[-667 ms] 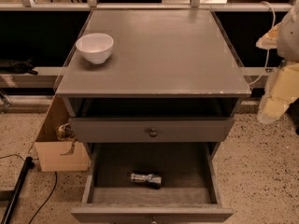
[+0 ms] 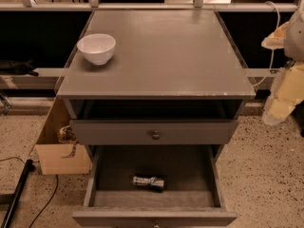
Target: Pick redbull can from middle drawer and place on counter
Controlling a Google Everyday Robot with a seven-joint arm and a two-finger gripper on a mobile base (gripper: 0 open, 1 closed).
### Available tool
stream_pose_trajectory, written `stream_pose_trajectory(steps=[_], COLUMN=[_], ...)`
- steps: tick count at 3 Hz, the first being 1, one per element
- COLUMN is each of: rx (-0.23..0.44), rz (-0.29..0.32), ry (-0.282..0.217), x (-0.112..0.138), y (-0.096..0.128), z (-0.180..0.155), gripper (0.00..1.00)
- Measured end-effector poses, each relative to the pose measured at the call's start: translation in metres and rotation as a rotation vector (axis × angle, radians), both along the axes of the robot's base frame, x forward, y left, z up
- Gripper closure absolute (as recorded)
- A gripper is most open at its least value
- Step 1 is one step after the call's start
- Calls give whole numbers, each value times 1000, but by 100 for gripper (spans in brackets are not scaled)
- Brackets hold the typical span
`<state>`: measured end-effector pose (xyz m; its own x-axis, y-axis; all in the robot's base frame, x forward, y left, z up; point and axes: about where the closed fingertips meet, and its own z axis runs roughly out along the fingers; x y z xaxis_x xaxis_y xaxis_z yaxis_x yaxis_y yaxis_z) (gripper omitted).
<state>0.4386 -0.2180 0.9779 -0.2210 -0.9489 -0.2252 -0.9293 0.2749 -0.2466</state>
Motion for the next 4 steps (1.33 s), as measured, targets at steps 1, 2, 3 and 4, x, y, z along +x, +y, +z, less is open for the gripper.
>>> stream_pose_trajectory(steps=[1,2,3,4], rx=[162,313,403,430], rz=[5,5,1,0], ry=[-7,0,19,58], x=[4,0,-5,-7], y=[-21,-27,-28,-22], z=[-16,-39,-66,-95], gripper=[0,0,0,0])
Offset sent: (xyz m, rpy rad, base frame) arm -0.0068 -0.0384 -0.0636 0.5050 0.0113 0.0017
